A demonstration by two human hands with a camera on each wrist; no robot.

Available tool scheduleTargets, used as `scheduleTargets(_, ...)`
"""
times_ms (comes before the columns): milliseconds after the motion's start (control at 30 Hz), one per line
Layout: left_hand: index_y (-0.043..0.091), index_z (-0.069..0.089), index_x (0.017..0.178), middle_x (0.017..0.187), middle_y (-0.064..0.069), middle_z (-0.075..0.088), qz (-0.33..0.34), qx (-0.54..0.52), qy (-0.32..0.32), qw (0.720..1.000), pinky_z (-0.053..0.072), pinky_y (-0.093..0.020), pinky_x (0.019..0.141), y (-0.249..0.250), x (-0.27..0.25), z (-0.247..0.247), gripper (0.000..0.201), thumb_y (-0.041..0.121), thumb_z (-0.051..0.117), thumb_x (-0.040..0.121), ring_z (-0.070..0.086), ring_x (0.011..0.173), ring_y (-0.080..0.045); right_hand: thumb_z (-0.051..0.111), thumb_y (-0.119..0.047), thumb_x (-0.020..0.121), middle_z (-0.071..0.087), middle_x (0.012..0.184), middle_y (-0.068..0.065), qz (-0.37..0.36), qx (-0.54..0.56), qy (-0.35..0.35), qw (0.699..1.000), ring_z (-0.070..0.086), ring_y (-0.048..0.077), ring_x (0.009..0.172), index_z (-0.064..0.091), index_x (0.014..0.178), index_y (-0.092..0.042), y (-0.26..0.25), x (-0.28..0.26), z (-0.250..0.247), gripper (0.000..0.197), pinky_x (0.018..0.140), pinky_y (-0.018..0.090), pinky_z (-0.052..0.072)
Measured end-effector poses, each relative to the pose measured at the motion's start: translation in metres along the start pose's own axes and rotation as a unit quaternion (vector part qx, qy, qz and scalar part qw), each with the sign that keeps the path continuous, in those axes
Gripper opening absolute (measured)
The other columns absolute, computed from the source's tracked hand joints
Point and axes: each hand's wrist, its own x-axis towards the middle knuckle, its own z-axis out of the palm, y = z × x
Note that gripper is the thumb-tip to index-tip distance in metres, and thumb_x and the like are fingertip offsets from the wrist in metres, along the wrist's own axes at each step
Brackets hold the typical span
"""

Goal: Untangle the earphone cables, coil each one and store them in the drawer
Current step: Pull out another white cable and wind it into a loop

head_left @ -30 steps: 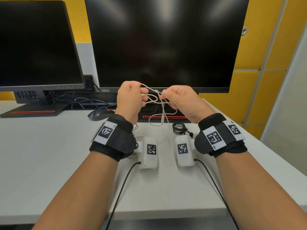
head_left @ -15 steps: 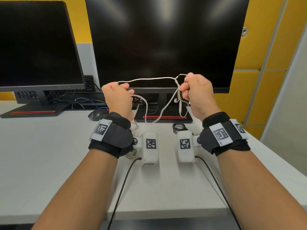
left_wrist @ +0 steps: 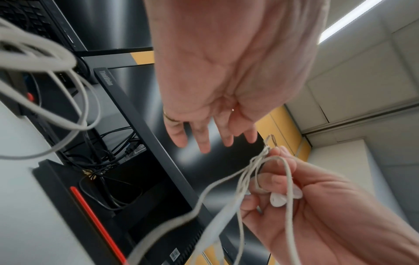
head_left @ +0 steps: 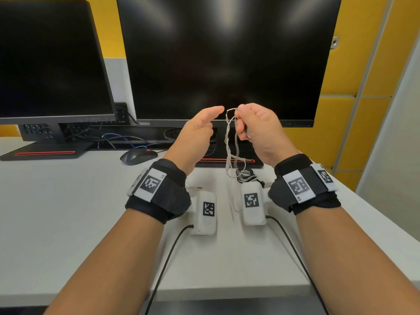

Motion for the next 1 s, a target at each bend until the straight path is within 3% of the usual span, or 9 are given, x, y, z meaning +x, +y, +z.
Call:
scheduleTargets(100, 0.033, 0.054, 0.124, 0.12, 0.022, 0.057, 0.008, -0.009, -0.029, 1.0, 0.041, -0.01, 0.083, 0.001, -0.002, 0.0, 0.042, 0.003, 0.039, 0.099, 0.054, 0.111, 0.004, 0.041, -0.022, 0.103, 0.055, 0.06, -0.007, -0.004, 0.019, -0.031, 0.999, 0.049, 0.007, 0.056, 0.061, 0.086, -0.018, -0.002, -0.002, 0.0, 0.027, 0.061, 0.02, 0.046)
scheduleTargets(167, 0.031, 0.057, 0.118, 0.112, 0.016, 0.064, 0.011, -0.017, -0.035, 0.999, 0.048, -0.011, 0.072, 0.001, -0.004, 0.0, 0.034, 0.006, 0.043, 0.099, 0.061, 0.095, 0.001, 0.041, -0.021, 0.104, 0.054, 0.058, -0.007, -0.009, 0.023, -0.043, 0.999, 0.047, 0.007, 0.055, 0.061, 0.085, -0.018, -0.003, -0.004, -0.001, 0.027, 0.06, 0.019, 0.046)
scheduleTargets(300, 0.032, 0.061, 0.107, 0.098, 0.005, 0.066, 0.027, -0.001, -0.039, 0.999, 0.051, -0.022, 0.073, 0.001, -0.004, 0.0, 0.02, 0.016, 0.053, 0.098, 0.06, 0.081, -0.007, 0.042, -0.021, 0.103, 0.053, 0.055, -0.007, -0.013, 0.015, -0.045, 0.999, 0.047, 0.006, 0.053, 0.063, 0.085, -0.018, -0.004, -0.005, -0.002, 0.028, 0.062, 0.018, 0.048)
scheduleTargets(433, 0.026, 0.067, 0.089, 0.081, 0.007, 0.062, 0.03, 0.006, -0.019, 0.999, 0.047, -0.018, 0.063, 0.001, -0.004, 0.001, 0.01, 0.019, 0.061, 0.093, 0.053, 0.072, -0.006, 0.043, -0.023, 0.103, 0.054, 0.055, -0.007, -0.013, 0.004, -0.044, 0.999, 0.048, 0.007, 0.054, 0.062, 0.084, -0.017, -0.003, -0.004, -0.002, 0.027, 0.072, 0.023, 0.051)
scheduleTargets(567, 0.021, 0.062, 0.093, 0.088, 0.009, 0.063, 0.056, -0.032, -0.016, 0.998, 0.046, -0.012, 0.061, 0.004, -0.005, 0.002, 0.01, 0.013, 0.066, 0.088, 0.057, 0.068, 0.005, 0.043, -0.022, 0.103, 0.057, 0.056, -0.006, -0.011, 0.013, -0.059, 0.998, 0.05, 0.008, 0.053, 0.064, 0.086, -0.015, -0.003, -0.005, -0.002, 0.027, 0.075, 0.029, 0.052)
scheduleTargets(733, 0.021, 0.068, 0.088, 0.084, 0.007, 0.066, 0.061, -0.056, -0.015, 0.996, 0.05, -0.013, 0.068, 0.008, -0.007, 0.001, 0.007, 0.014, 0.065, 0.089, 0.061, 0.075, 0.002, 0.043, -0.022, 0.103, 0.065, 0.063, -0.004, -0.002, 0.027, -0.057, 0.998, 0.058, 0.012, 0.056, 0.061, 0.085, -0.016, -0.002, -0.004, -0.002, 0.027, 0.076, 0.04, 0.049)
scheduleTargets(900, 0.016, 0.066, 0.085, 0.08, -0.002, 0.063, -0.022, 0.012, 0.071, 0.997, 0.051, -0.022, 0.063, 0.0, 0.0, -0.002, 0.01, 0.02, 0.061, 0.093, 0.057, 0.07, -0.01, 0.042, -0.02, 0.103, 0.056, 0.06, -0.002, 0.016, 0.104, -0.004, 0.994, 0.052, 0.011, 0.056, 0.059, 0.081, -0.014, -0.01, -0.004, -0.006, 0.029, 0.061, 0.024, 0.048)
scheduleTargets(1000, 0.014, 0.062, 0.083, 0.077, -0.002, 0.062, -0.095, 0.039, 0.075, 0.992, 0.047, -0.018, 0.055, -0.005, 0.002, -0.005, 0.013, 0.017, 0.057, 0.094, 0.057, 0.066, -0.01, 0.039, -0.02, 0.105, 0.061, 0.063, -0.002, 0.027, 0.19, 0.004, 0.981, 0.058, 0.011, 0.058, 0.056, 0.084, -0.014, -0.015, -0.006, -0.006, 0.028, 0.065, 0.025, 0.051)
